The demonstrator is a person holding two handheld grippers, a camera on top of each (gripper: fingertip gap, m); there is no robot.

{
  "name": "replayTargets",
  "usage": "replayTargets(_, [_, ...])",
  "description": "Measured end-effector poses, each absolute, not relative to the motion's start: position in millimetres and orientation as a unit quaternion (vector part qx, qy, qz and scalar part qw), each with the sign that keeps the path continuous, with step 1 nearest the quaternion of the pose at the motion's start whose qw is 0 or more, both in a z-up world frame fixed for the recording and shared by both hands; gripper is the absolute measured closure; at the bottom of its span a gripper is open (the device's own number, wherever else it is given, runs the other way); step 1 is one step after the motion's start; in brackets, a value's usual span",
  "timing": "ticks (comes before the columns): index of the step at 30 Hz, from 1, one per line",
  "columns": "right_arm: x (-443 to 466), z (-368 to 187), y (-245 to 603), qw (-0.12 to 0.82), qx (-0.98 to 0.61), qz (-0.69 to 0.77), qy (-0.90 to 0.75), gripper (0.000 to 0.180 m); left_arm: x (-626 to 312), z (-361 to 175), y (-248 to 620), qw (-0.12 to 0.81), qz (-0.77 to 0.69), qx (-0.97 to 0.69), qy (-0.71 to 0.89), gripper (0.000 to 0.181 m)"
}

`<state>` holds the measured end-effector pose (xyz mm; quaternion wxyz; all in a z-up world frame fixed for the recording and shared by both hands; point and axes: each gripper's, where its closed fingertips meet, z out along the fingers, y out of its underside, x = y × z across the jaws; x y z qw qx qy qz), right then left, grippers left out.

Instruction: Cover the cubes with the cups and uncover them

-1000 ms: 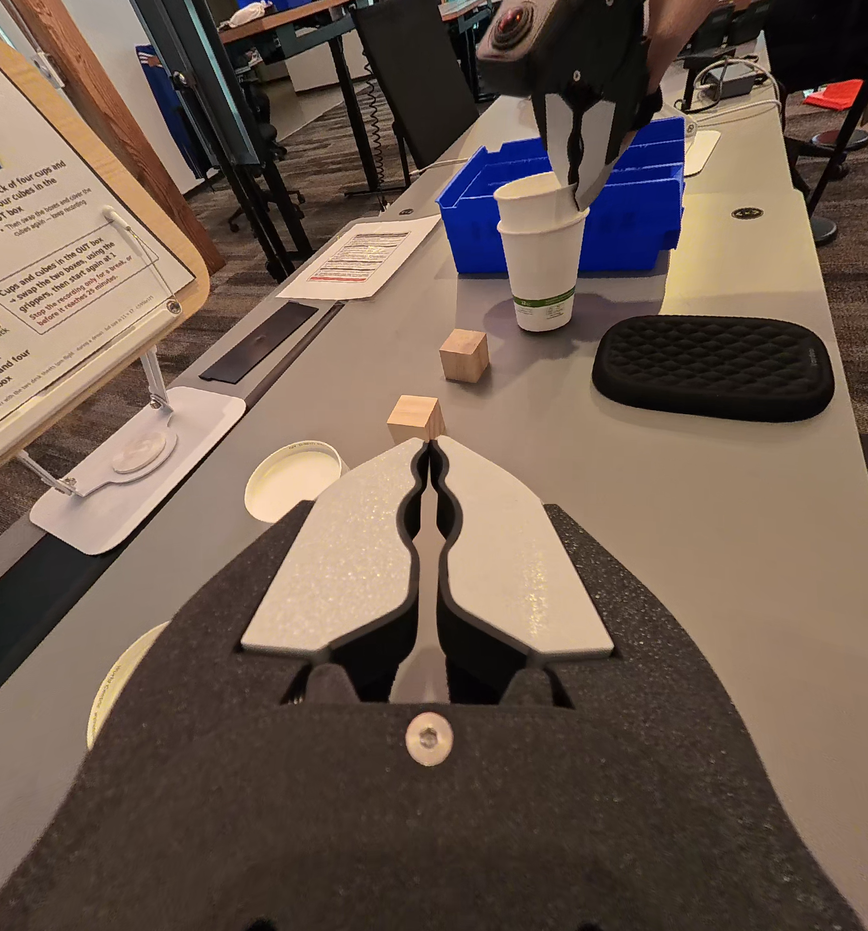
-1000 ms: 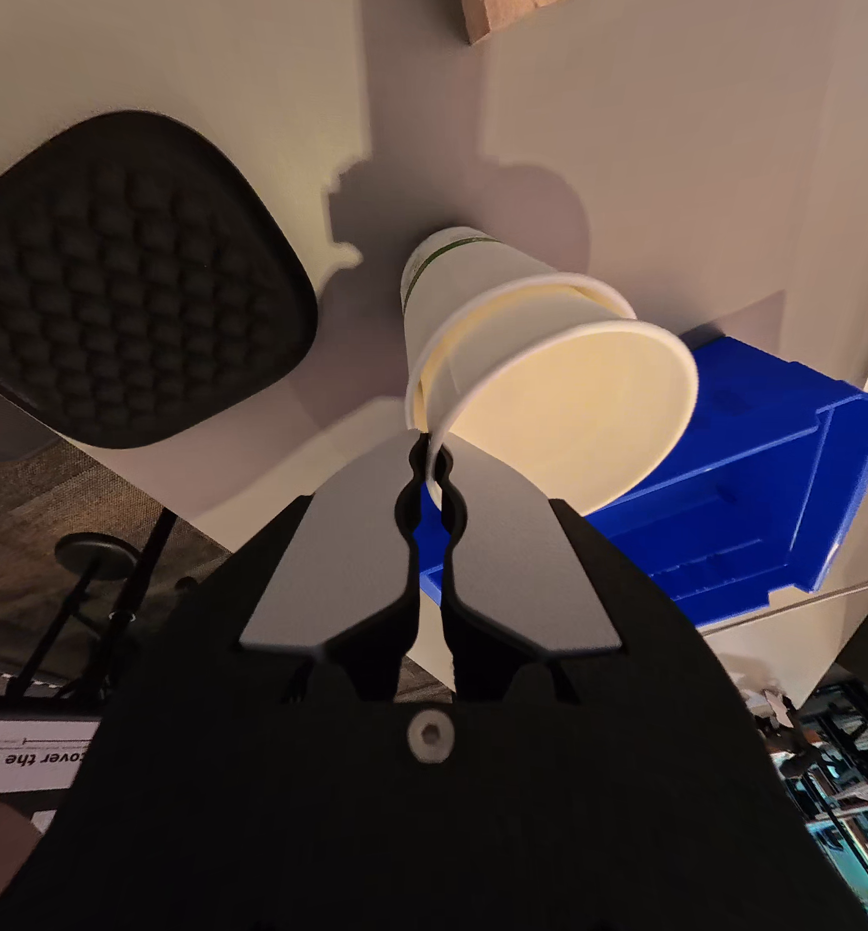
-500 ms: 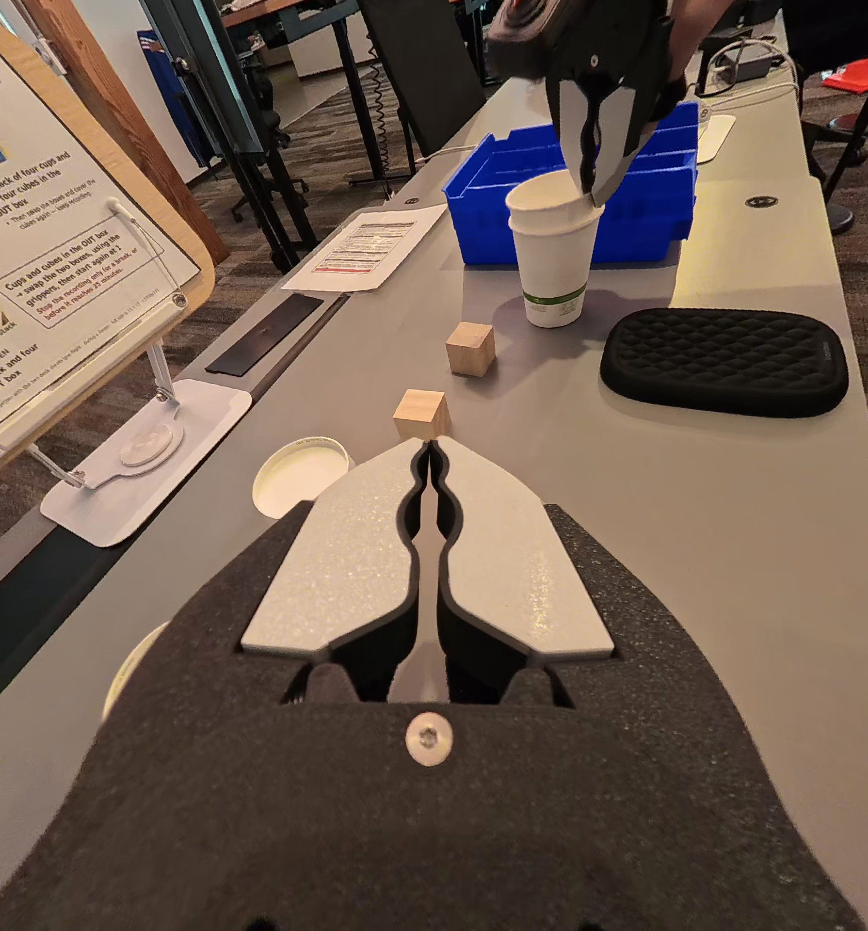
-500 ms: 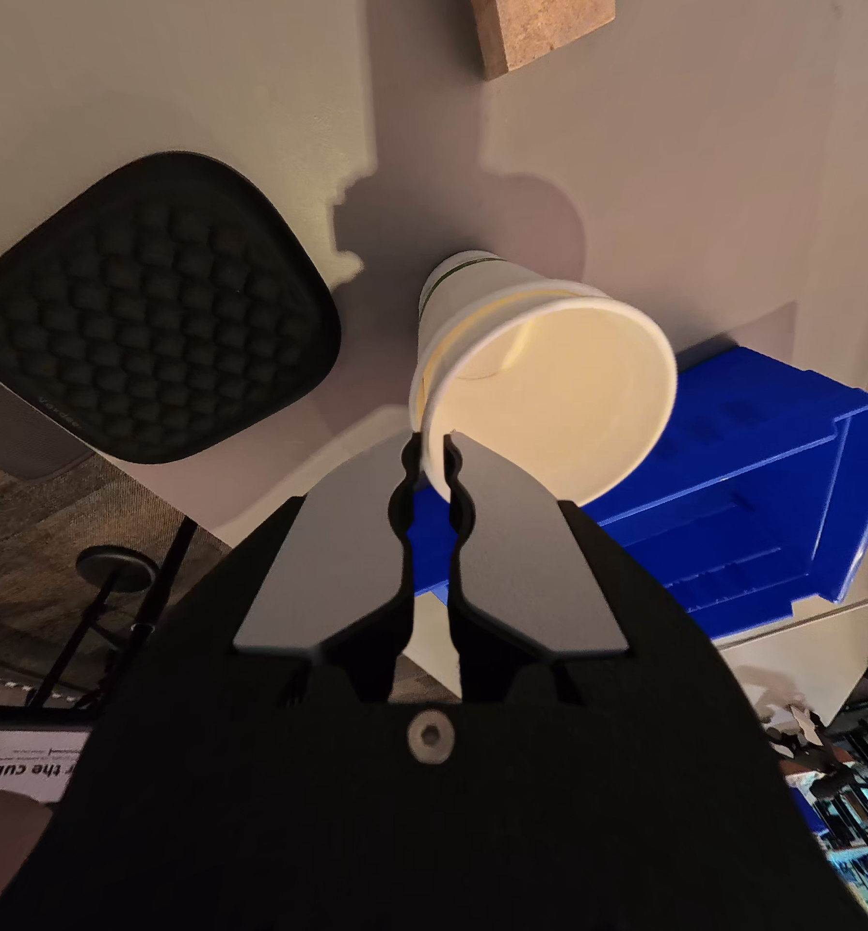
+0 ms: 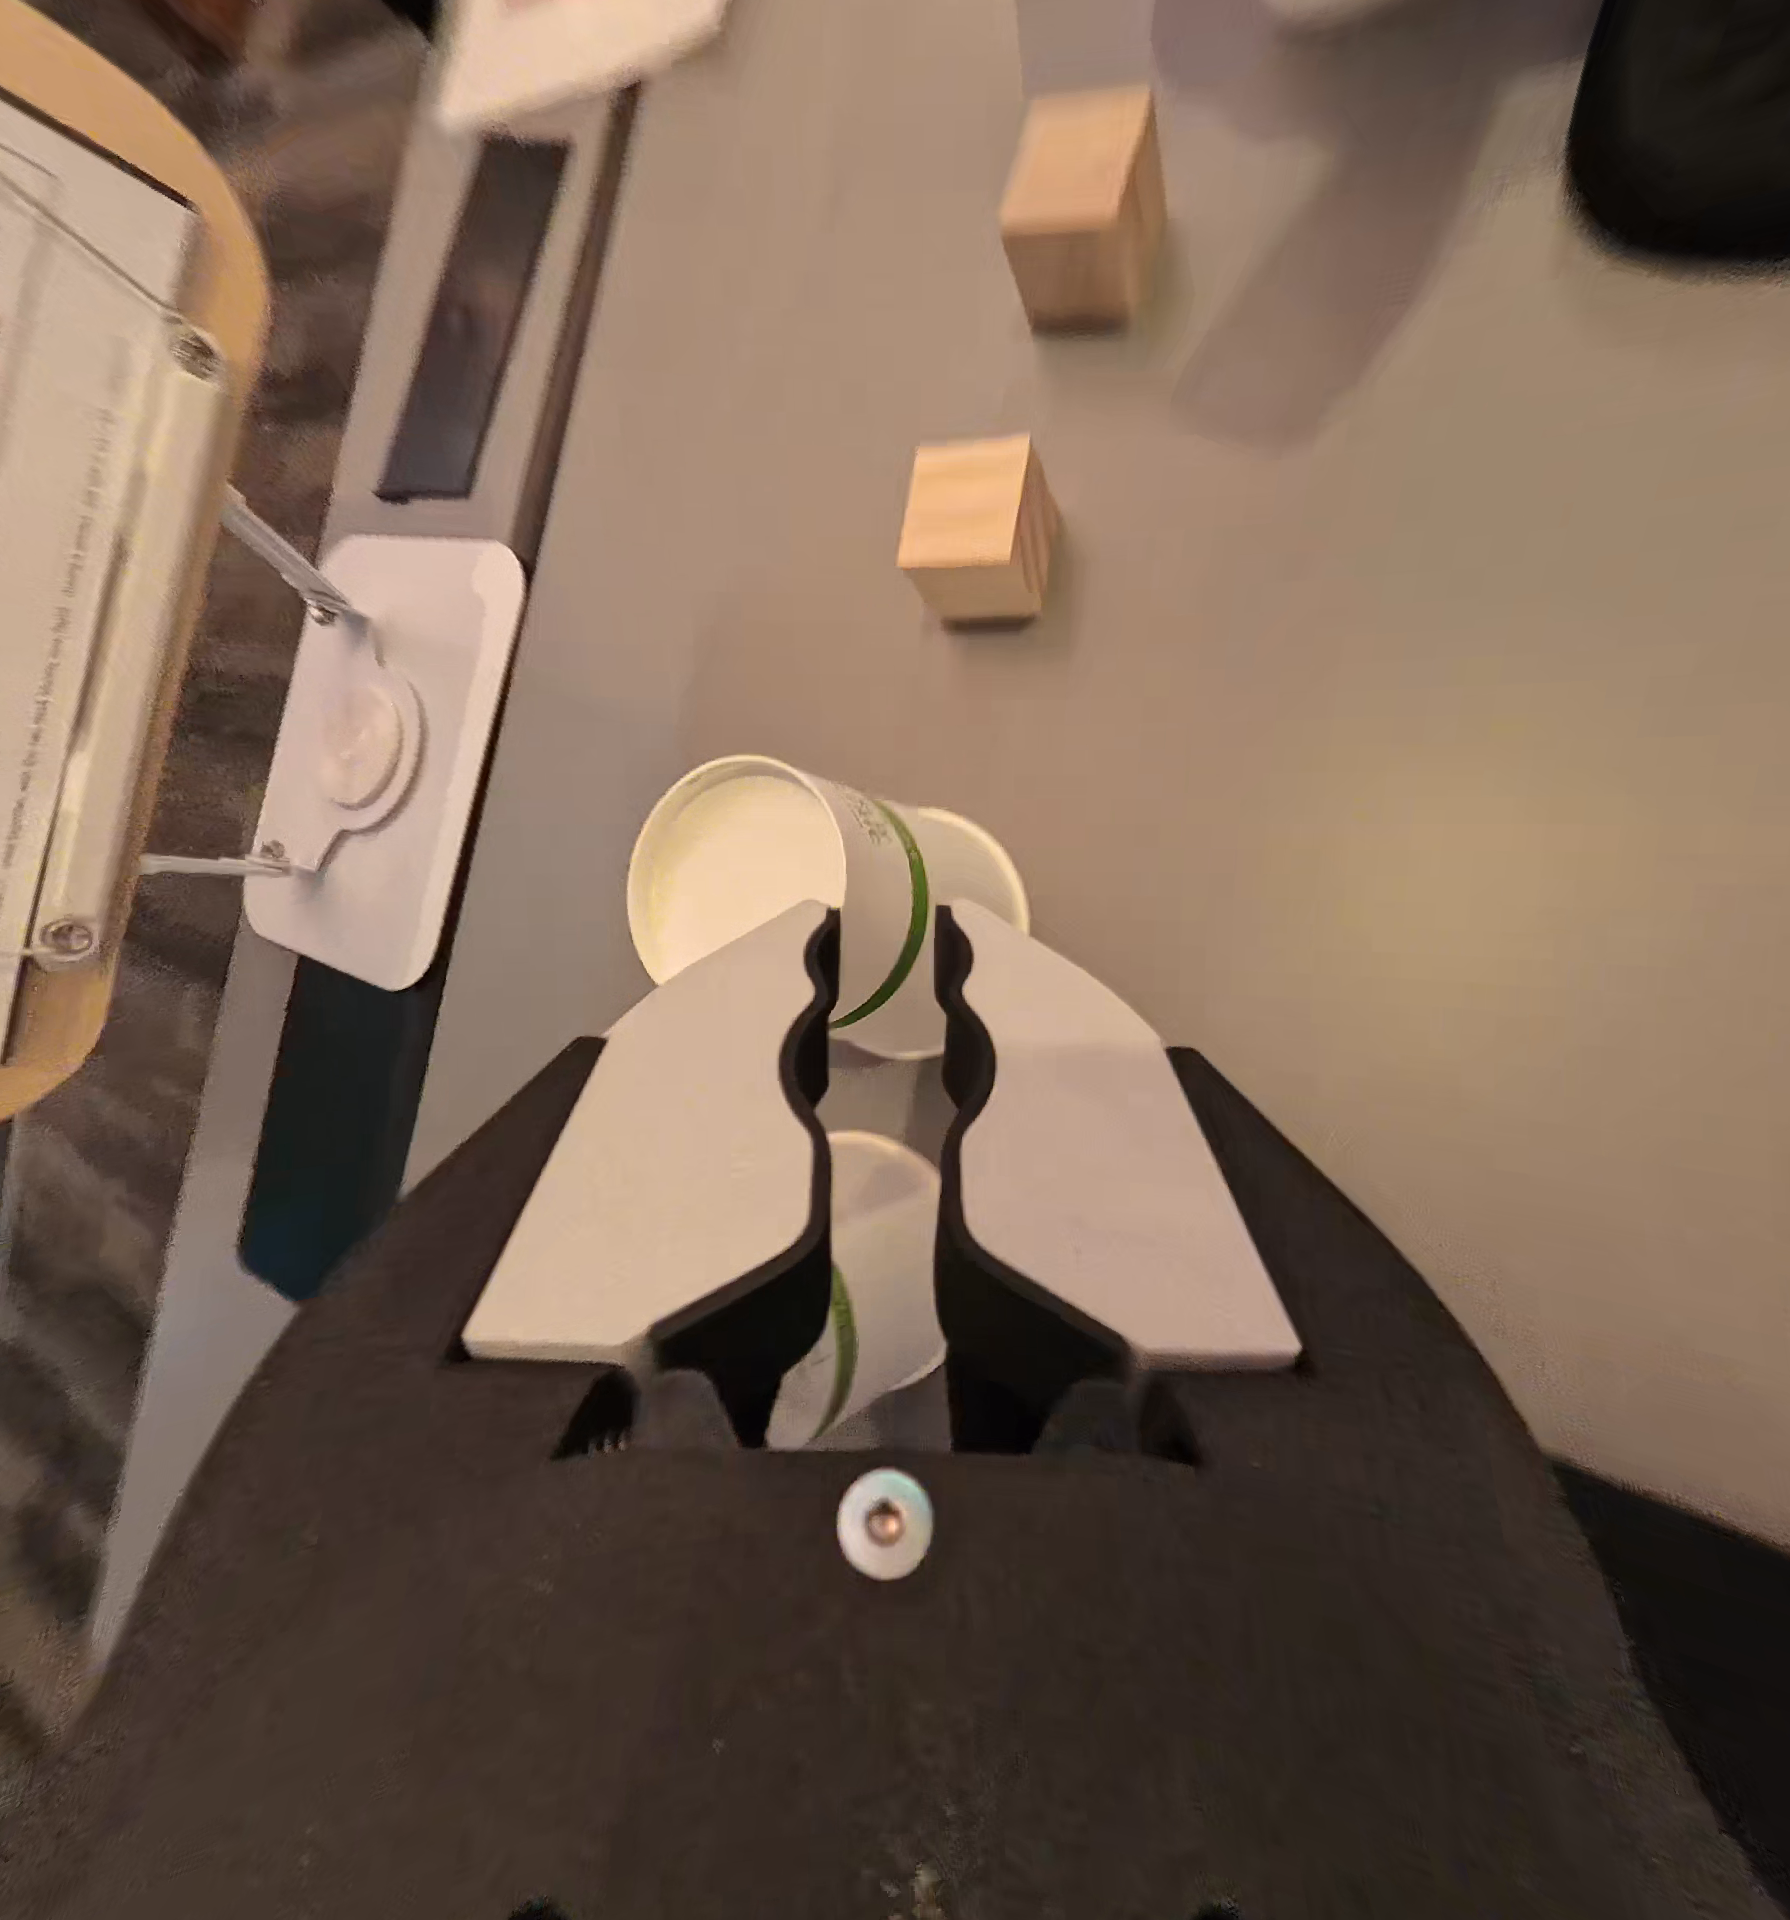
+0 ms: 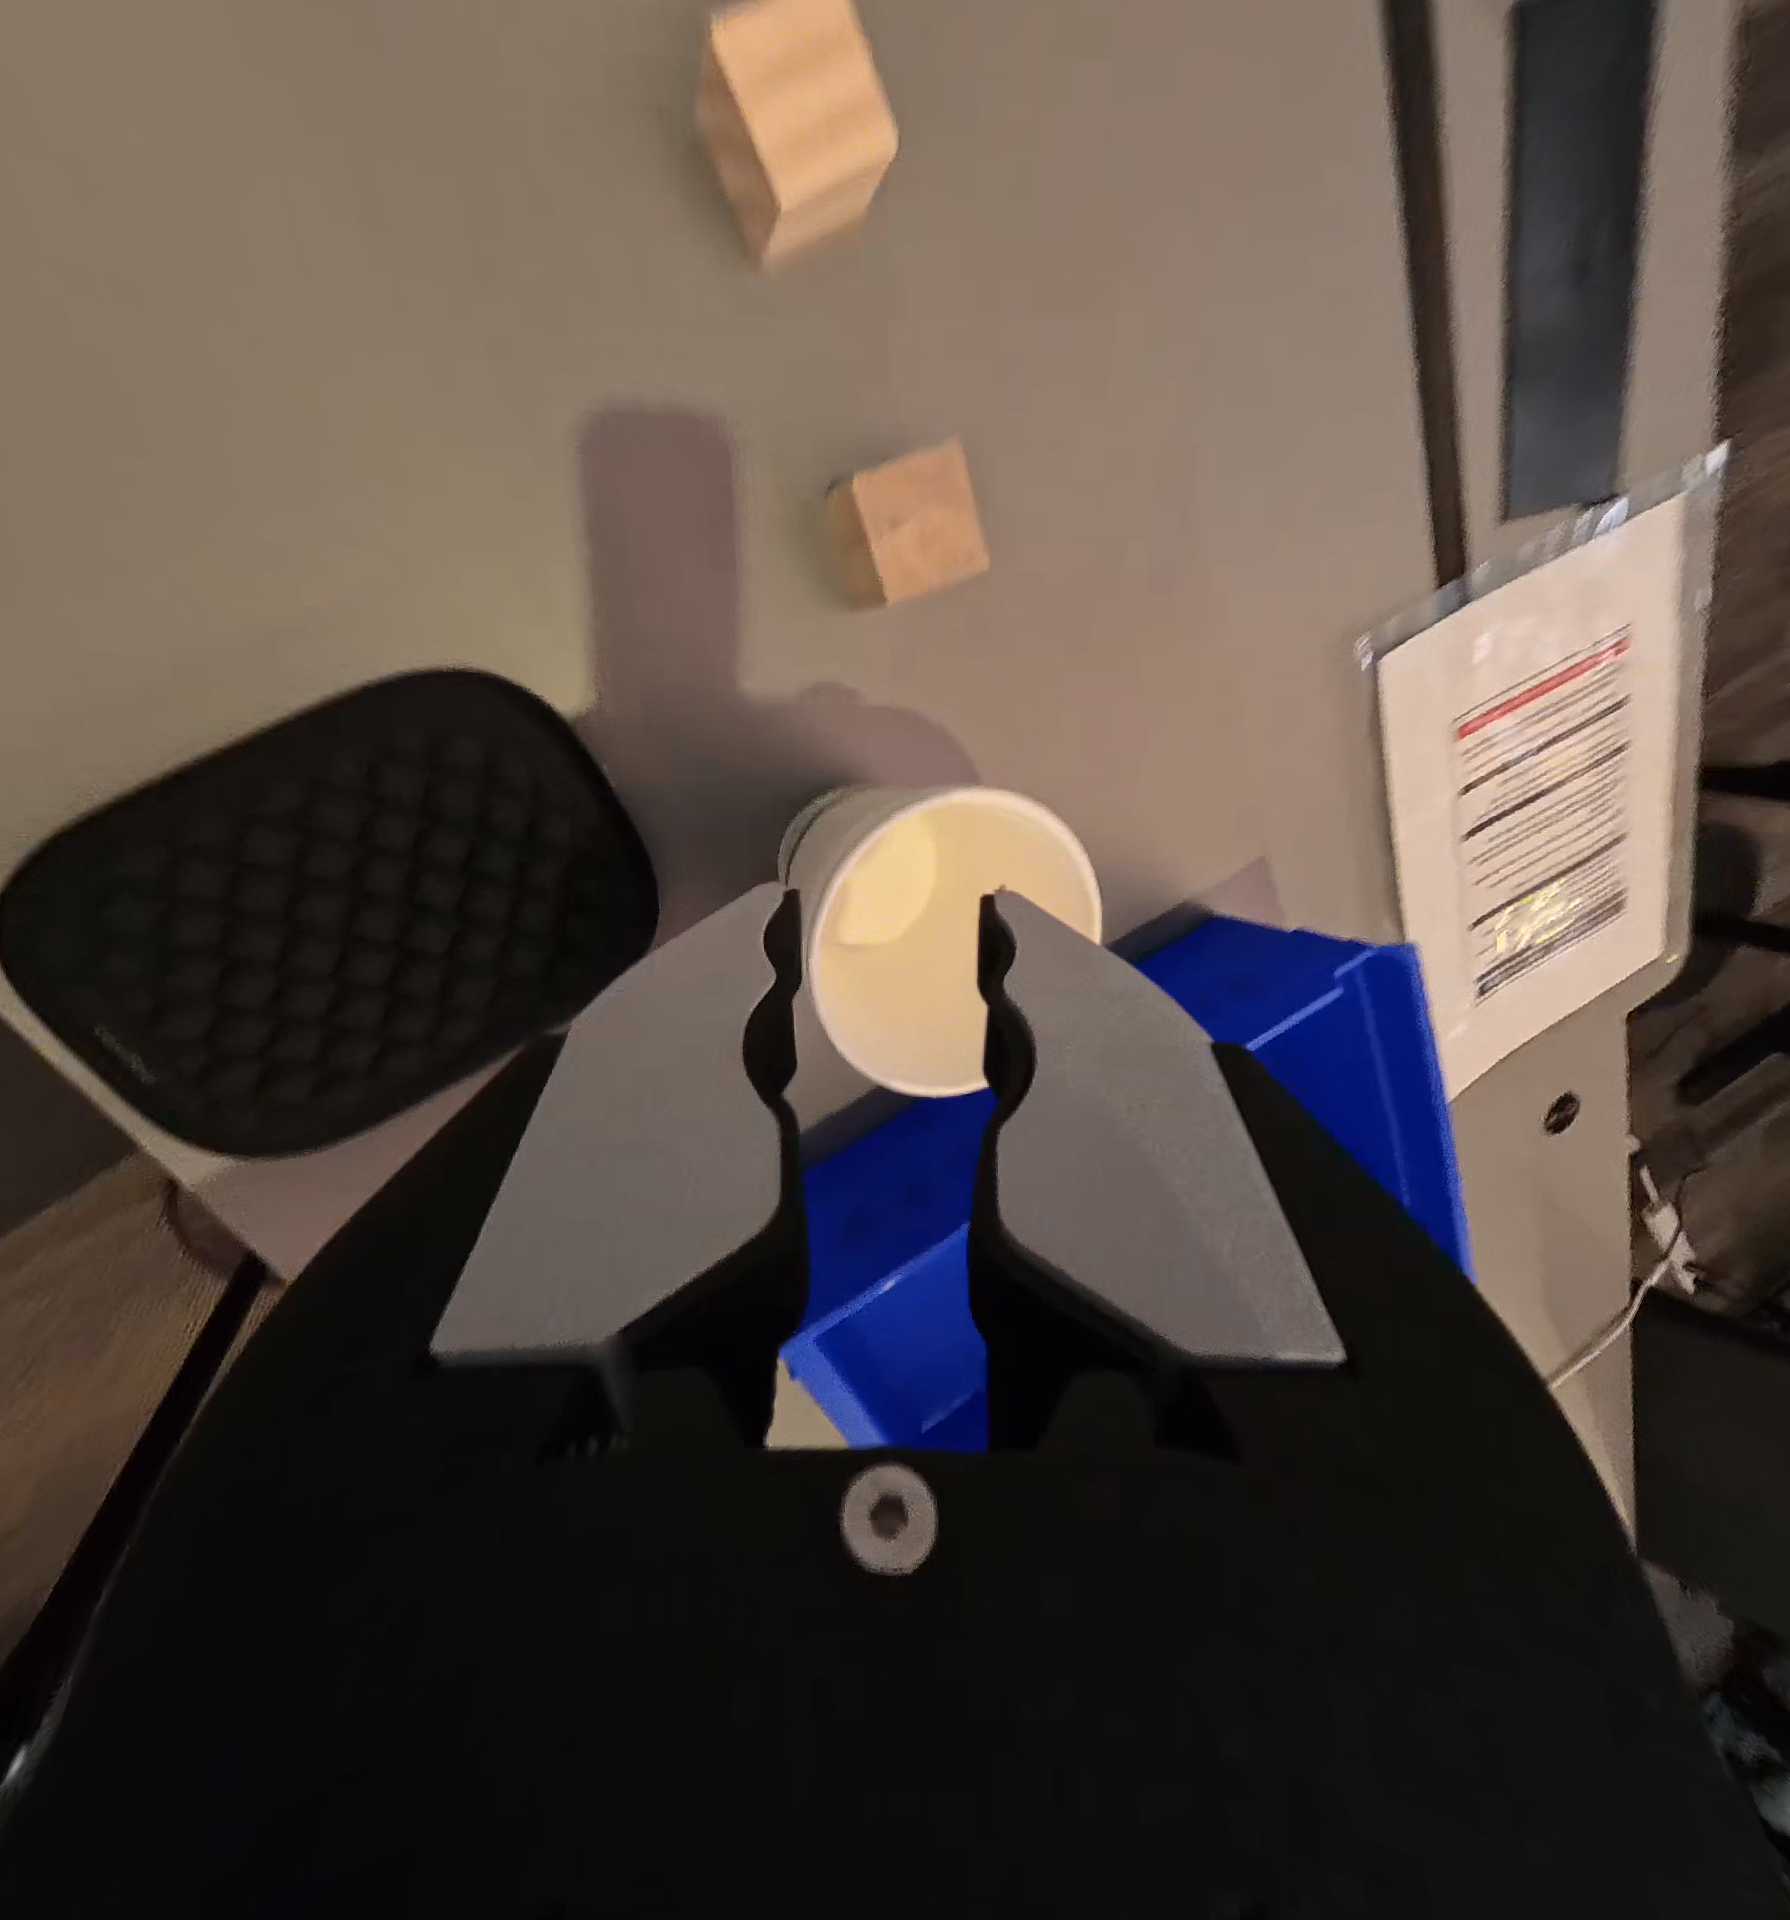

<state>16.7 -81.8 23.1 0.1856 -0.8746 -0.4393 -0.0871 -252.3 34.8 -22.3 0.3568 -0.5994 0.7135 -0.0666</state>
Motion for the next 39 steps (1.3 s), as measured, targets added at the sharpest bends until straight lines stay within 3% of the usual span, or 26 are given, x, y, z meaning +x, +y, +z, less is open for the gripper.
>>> replayTargets(5, [-18.1,53.4,-76.9,0.294,-0.842,-0.072,-0.446,0.147,-244.8,-41.4,56.6,0.291,0.02,-0.593,0.75,0.161])
replayTargets(10, [-45.3,61.9,-86.5,0.34,-0.817,-0.042,-0.463,0.147,-241.3,-51.7,59.7,0.25,0.029,-0.6,0.76,0.157])
replayTargets(18, [-53.4,58.4,-98.7,0.342,-0.804,-0.033,-0.484,0.148,-237.9,-57.5,65.8,0.259,0.042,-0.601,0.755,0.169])
replayTargets(33, [-44.1,51.9,-98.0,0.342,-0.809,-0.018,-0.478,0.149,-242.4,-54.8,59.9,0.234,0.021,-0.612,0.755,0.176])
replayTargets(39, [-41.8,45.7,-96.8,0.339,-0.812,-0.005,-0.476,0.15,-243.0,-34.7,60.7,0.264,-0.024,-0.629,0.731,0.177])
